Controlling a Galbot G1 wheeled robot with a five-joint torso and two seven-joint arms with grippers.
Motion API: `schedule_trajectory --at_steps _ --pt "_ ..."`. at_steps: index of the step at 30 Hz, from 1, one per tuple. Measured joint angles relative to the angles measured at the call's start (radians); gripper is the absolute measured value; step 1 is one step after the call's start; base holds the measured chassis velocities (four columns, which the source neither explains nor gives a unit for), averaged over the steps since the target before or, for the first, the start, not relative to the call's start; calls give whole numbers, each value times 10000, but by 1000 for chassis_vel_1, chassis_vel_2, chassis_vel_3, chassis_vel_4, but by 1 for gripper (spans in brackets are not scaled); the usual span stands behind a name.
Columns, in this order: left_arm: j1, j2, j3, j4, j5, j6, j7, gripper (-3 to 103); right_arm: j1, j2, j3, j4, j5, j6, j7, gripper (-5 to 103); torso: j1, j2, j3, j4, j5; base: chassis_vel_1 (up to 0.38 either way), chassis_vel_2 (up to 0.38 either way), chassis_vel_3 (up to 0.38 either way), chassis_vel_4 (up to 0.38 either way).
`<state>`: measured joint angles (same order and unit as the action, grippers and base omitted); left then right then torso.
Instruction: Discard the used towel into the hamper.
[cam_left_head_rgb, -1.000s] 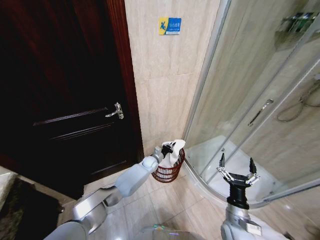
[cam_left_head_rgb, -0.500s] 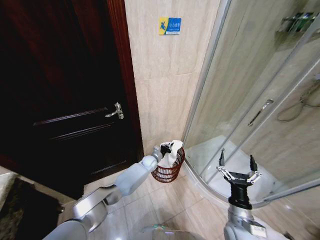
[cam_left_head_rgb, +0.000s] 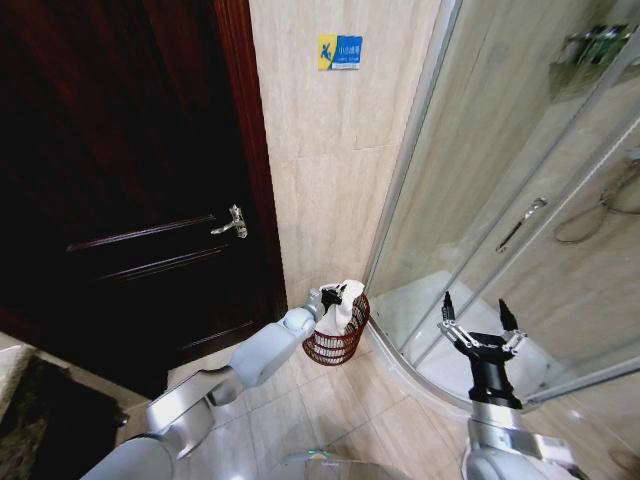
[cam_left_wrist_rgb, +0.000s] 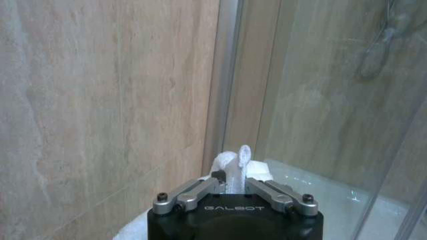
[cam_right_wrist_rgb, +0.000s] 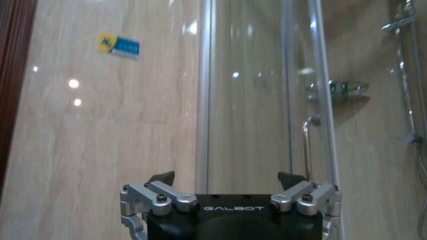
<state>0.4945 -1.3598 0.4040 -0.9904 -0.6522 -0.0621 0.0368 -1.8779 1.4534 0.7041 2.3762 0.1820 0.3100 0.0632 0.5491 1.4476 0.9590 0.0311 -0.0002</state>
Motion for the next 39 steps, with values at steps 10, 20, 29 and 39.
schedule_trajectory --at_steps 10,20,29,39 --pt "-23 -160 -211 118 169 35 90 2 -167 440 -498 -219 -1343 -111 75 100 0 0 0 0 2 0 0 0 0" --pt "-97 -7 -7 -52 59 627 -31 2 -181 592 -632 -76 -1409 -130 92 100 0 0 0 2 1 0 0 0 0" --pt "-372 -9 355 153 -258 637 -75 2 94 1074 -633 -180 -1757 -243 -28 100 0 0 0 1 1 0 0 0 0" --pt "-714 250 1224 318 -820 724 -603 2 670 1490 -584 -66 -1595 -549 -328 100 0 0 0 0 1 0 0 0 0"
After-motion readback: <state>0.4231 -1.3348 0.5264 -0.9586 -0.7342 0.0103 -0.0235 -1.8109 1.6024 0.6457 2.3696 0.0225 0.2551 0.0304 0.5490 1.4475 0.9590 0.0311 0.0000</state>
